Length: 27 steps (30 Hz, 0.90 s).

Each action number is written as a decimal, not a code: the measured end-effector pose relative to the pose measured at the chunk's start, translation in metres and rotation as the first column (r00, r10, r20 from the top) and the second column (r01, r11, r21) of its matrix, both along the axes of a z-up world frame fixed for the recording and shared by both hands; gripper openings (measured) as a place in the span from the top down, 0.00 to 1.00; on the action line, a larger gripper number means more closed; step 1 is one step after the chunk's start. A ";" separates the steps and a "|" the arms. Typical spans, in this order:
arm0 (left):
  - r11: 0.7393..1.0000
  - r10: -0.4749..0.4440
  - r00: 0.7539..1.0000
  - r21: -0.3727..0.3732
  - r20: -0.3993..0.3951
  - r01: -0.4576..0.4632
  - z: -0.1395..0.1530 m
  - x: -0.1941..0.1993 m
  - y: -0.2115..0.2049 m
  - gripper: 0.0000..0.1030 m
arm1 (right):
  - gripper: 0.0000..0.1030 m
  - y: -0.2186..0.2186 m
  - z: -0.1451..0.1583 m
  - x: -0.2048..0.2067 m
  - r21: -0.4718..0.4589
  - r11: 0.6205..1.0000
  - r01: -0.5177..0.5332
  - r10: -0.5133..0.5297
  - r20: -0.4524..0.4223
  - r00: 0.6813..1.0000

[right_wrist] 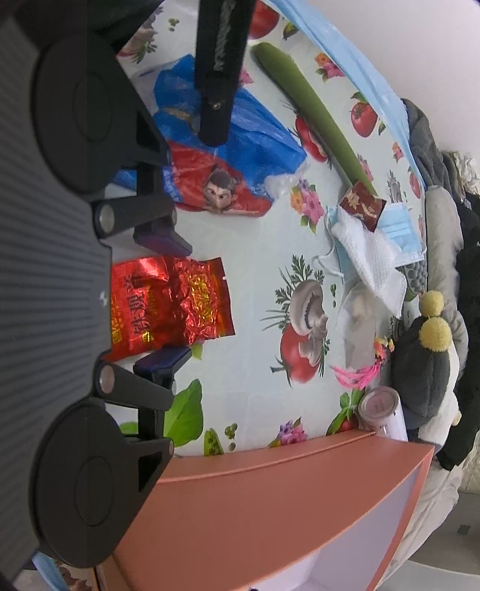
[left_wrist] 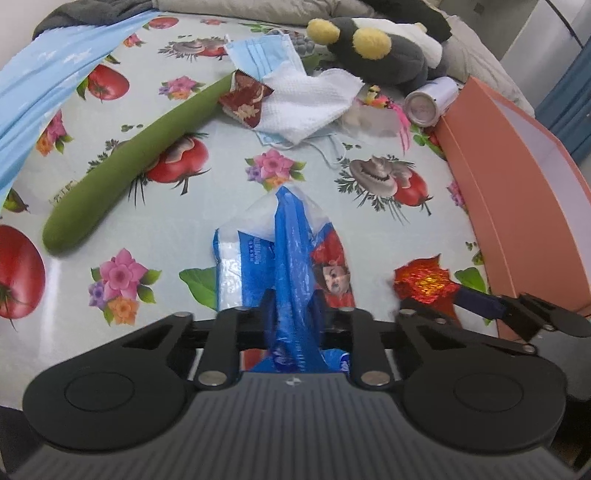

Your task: Organize soft objects

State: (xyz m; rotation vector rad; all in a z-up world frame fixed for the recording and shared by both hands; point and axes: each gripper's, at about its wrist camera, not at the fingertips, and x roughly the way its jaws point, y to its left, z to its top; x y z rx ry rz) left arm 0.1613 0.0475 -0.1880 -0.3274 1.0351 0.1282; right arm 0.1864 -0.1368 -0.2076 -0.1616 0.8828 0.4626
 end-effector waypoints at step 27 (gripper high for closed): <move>1.000 0.012 0.980 -0.025 0.200 -0.007 0.112 -0.035 -0.005 0.93 | 0.46 -0.028 0.127 -0.033 0.160 0.987 0.004 -0.034 0.184 0.982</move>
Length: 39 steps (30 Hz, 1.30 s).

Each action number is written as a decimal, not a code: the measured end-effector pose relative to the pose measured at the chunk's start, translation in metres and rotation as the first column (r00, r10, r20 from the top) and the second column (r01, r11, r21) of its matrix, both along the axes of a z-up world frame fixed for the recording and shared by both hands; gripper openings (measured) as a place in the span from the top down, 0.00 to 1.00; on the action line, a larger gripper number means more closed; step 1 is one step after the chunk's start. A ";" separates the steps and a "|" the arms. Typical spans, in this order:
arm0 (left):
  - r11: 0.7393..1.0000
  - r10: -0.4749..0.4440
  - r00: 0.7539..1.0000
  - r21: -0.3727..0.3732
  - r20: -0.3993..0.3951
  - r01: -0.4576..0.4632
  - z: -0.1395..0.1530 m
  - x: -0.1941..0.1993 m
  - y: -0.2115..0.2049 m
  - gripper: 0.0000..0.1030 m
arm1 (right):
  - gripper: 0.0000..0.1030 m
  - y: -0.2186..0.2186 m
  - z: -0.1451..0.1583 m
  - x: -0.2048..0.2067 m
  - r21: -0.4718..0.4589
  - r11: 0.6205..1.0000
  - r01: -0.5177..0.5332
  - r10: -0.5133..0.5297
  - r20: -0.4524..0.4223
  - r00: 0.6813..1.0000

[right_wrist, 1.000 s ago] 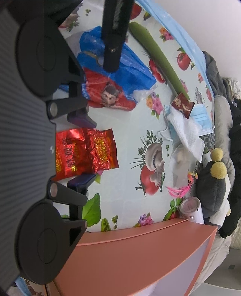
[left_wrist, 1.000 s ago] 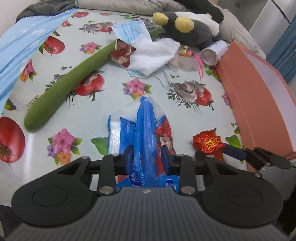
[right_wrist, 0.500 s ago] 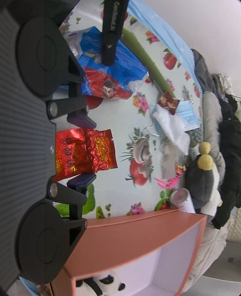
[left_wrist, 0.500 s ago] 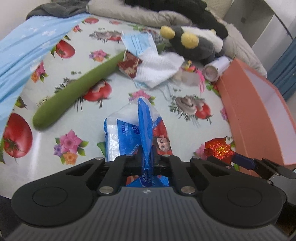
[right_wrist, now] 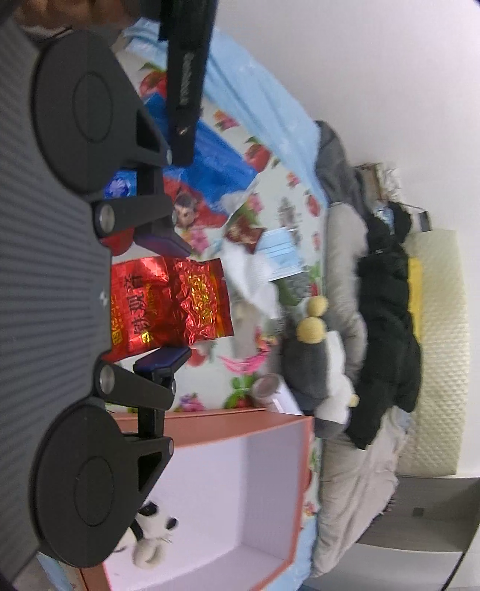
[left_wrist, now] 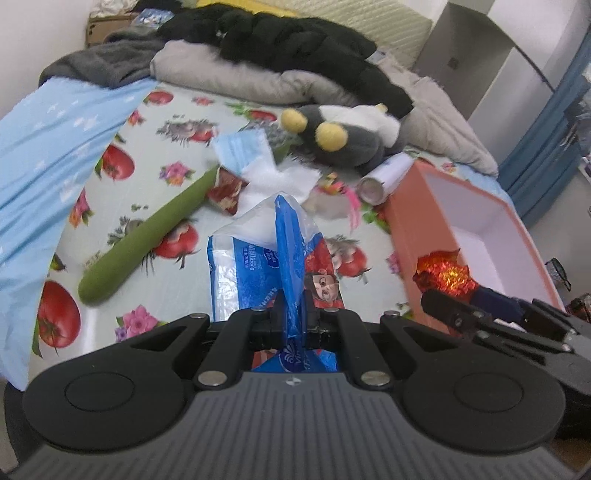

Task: Organize soft objects
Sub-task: 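Carry the blue tissue pack and red foil bag with both grippers over the pink box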

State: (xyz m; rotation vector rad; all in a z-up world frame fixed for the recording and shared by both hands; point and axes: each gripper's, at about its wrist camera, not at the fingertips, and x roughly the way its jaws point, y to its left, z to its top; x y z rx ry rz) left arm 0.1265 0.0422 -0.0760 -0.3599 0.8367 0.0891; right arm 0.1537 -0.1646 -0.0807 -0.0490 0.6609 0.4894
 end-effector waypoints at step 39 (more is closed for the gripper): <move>0.917 -0.396 0.914 -0.013 0.088 0.398 0.065 0.058 -0.163 0.93 | 0.46 -0.132 0.046 -0.009 0.055 0.959 0.278 -0.281 0.058 0.958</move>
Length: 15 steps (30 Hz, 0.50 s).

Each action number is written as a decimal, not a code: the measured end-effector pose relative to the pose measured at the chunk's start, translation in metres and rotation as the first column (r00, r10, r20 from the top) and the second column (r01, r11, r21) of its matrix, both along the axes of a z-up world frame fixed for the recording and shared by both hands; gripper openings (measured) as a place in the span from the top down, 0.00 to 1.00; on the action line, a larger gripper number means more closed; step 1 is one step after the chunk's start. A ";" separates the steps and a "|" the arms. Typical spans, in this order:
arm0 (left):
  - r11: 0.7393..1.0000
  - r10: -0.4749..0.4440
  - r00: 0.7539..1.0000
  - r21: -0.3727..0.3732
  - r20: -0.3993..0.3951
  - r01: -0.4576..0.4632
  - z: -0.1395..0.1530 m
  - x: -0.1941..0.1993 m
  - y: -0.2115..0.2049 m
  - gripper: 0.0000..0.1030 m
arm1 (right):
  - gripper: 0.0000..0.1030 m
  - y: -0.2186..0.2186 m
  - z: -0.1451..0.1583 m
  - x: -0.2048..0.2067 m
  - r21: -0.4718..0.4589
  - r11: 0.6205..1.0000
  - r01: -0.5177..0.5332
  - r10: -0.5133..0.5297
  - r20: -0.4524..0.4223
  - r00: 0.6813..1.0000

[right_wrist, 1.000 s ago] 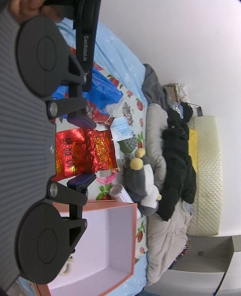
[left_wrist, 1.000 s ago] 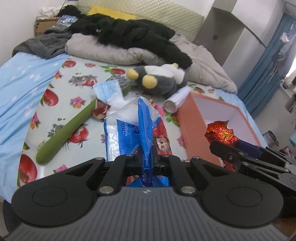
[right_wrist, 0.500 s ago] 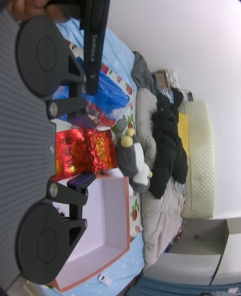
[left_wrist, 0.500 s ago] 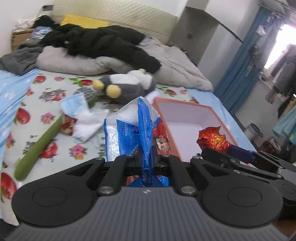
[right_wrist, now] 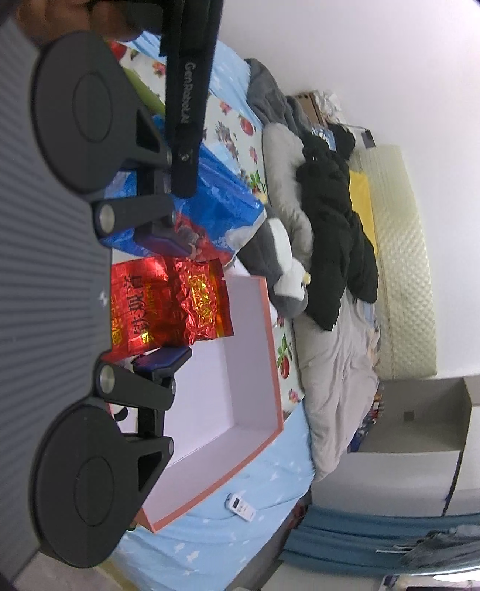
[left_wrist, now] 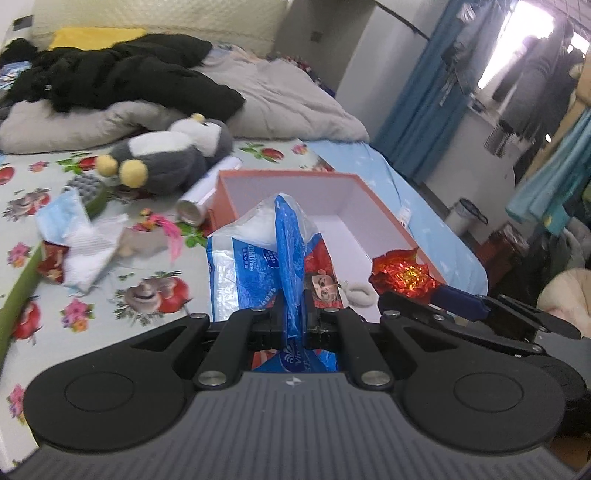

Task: Organize soft objects
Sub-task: 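Carry the blue tissue pack and red foil bag with both grippers over the pink box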

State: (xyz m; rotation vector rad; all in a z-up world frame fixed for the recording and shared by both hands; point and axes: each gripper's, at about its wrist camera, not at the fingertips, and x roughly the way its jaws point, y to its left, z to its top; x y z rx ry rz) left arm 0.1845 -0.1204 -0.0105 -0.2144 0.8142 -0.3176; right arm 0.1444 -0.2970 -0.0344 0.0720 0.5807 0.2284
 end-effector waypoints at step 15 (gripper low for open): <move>0.998 -0.063 0.988 0.009 -0.140 0.064 -0.077 0.116 -0.057 0.93 | 0.46 -0.055 -0.067 0.088 -0.003 0.996 0.092 -0.092 -0.120 0.989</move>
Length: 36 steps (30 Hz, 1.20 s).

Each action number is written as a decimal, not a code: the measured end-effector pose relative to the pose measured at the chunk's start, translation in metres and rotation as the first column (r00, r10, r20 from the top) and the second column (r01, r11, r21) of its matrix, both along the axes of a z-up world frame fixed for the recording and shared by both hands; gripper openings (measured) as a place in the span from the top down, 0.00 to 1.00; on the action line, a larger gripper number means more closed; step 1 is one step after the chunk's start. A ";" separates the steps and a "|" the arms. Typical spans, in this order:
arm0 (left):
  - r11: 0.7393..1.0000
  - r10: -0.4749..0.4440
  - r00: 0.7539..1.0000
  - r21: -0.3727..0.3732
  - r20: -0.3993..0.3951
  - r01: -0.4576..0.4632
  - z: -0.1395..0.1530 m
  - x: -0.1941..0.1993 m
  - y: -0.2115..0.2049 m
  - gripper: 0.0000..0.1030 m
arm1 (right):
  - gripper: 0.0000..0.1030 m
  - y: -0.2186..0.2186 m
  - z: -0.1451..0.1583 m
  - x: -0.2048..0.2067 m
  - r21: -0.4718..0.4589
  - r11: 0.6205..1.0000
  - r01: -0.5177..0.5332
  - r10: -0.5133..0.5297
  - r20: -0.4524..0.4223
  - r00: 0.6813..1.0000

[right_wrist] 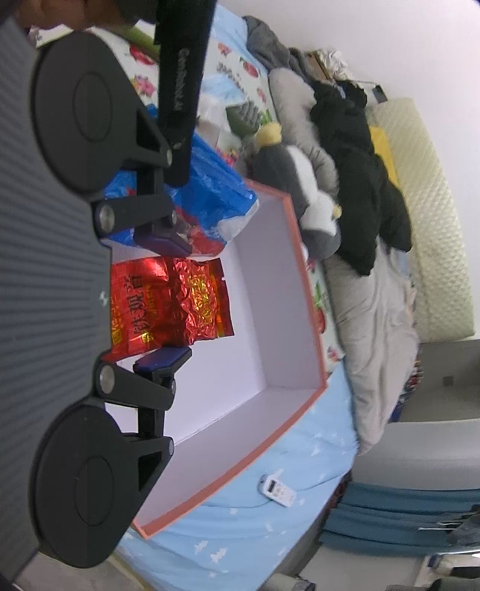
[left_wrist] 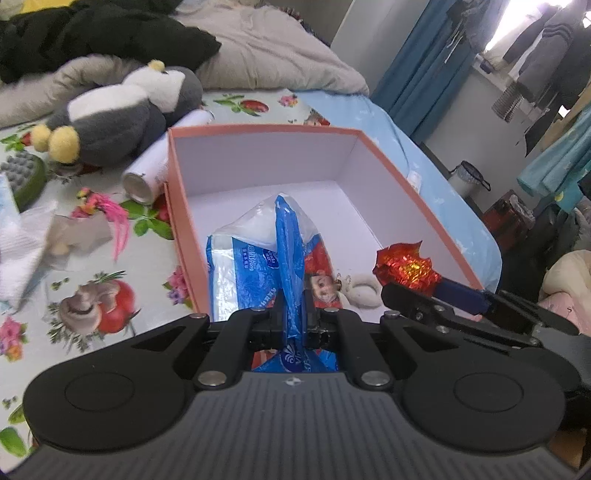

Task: Organize soft objects
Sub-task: 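Carry the blue tissue pack and red foil bag with both grippers over the pink box, then open both grippers to drop the tissue pack and foil bag into the box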

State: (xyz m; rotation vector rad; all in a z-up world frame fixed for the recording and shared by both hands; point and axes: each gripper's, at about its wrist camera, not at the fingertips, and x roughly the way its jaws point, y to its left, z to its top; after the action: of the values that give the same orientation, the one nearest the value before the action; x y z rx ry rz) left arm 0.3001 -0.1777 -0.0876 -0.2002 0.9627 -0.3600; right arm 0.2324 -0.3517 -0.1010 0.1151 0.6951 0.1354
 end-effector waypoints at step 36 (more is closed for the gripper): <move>0.999 -0.001 0.998 0.038 0.059 -0.001 0.017 -0.014 0.014 0.61 | 0.41 0.006 -0.002 -0.007 0.065 0.998 0.012 -0.011 -0.019 1.000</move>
State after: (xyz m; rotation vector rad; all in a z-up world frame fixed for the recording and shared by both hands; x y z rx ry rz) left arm 0.2861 -0.1638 -0.0710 -0.1543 0.9105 -0.3454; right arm 0.2258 -0.3453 -0.1027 0.1826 0.7086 0.1464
